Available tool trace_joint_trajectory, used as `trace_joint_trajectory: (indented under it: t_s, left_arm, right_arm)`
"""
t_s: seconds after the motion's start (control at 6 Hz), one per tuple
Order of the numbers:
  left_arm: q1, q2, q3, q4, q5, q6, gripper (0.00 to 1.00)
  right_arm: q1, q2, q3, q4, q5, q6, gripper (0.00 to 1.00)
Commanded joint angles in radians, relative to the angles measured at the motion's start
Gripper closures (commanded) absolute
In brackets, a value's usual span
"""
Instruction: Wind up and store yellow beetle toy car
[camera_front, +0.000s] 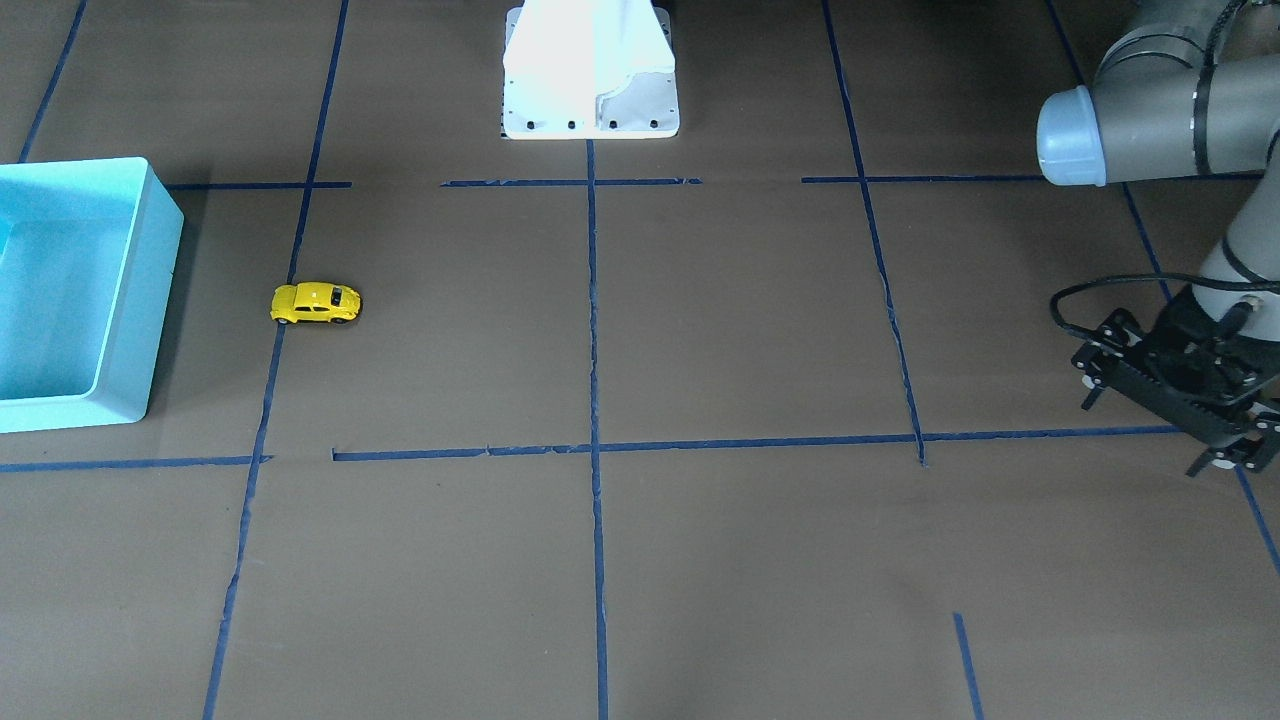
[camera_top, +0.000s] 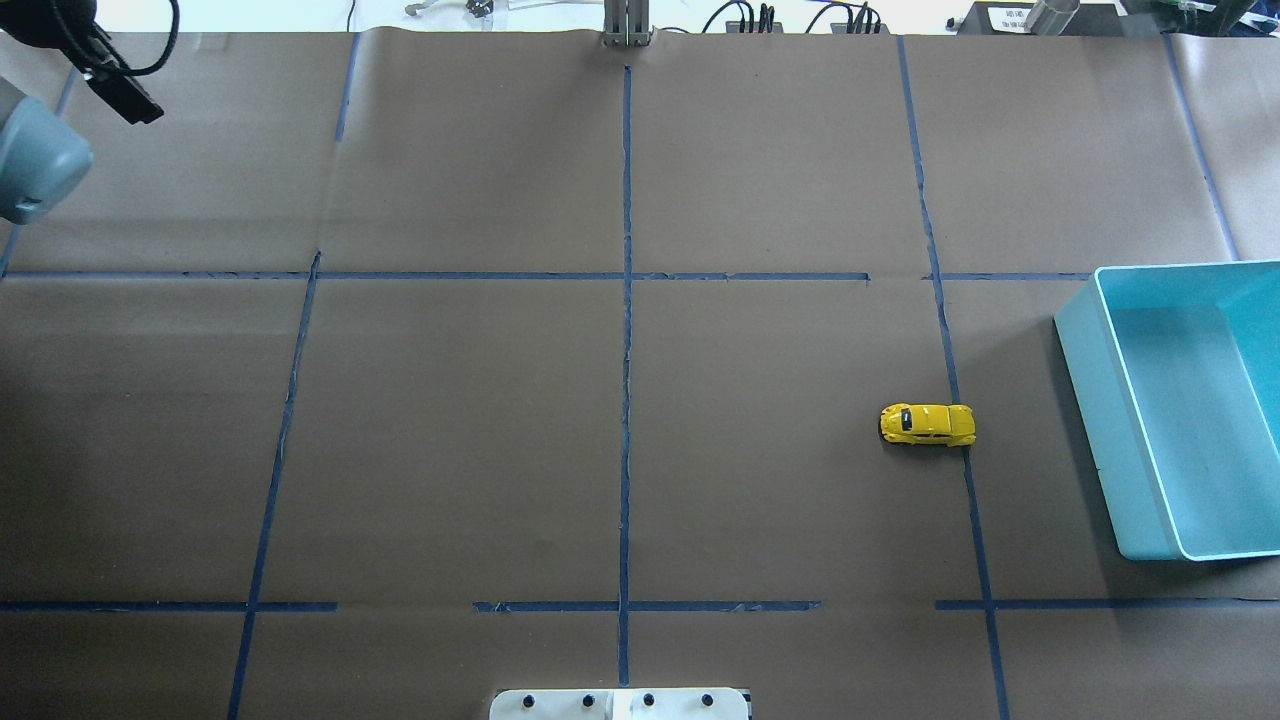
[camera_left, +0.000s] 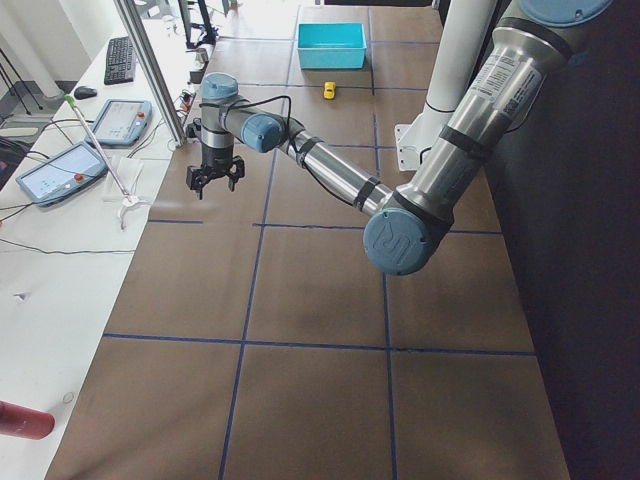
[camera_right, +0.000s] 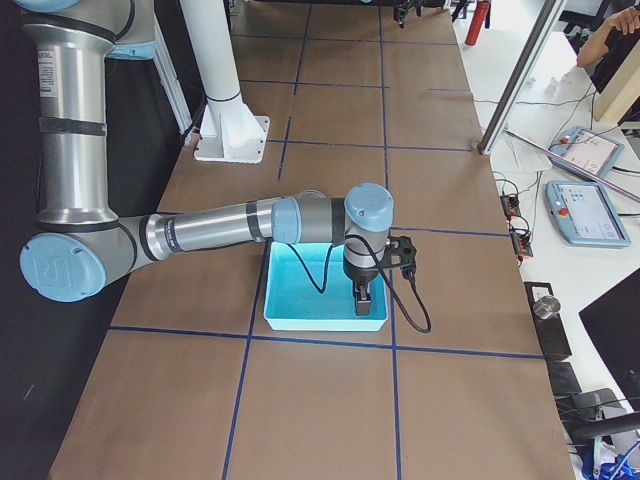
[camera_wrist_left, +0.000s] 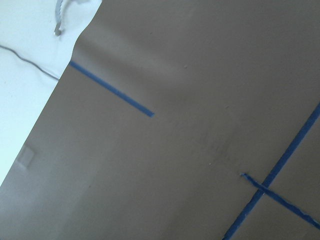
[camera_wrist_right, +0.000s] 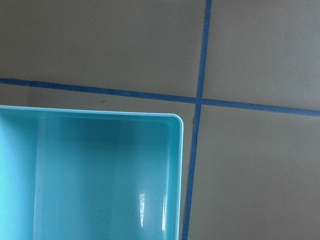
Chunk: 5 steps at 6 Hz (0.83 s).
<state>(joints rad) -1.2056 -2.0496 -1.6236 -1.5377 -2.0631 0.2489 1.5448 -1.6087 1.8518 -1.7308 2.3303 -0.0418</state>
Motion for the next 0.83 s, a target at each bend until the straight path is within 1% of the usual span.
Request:
trace_joint_trajectory:
  t_s: [0.0, 0.17, 0.33, 0.5, 0.67]
  left_arm:
    - [-0.06, 0.106, -0.007, -0.009, -0.137, -0.276, 0.0]
    - [-0.098, 0.161, -0.007, -0.01, -0.144, -0.281, 0.0]
    - [-0.141, 0.222, -0.006, -0.012, -0.143, -0.281, 0.0]
    - [-0.187, 0.255, 0.016, -0.01, -0.143, -0.283, 0.0]
    - [-0.253, 0.285, 0.017, 0.001, -0.144, -0.283, 0.0]
  right_arm:
    - [-0.05, 0.003, 0.081, 0.0, -0.006, -0.013, 0.0]
    - [-0.08, 0.003, 0.107, 0.038, -0.02, -0.056, 0.0]
    - [-0.109, 0.016, 0.122, 0.048, -0.023, -0.061, 0.0]
    - [-0.199, 0.024, 0.144, 0.048, -0.04, -0.061, 0.0]
    - [-0.212, 0.068, 0.15, 0.048, -0.048, -0.061, 0.0]
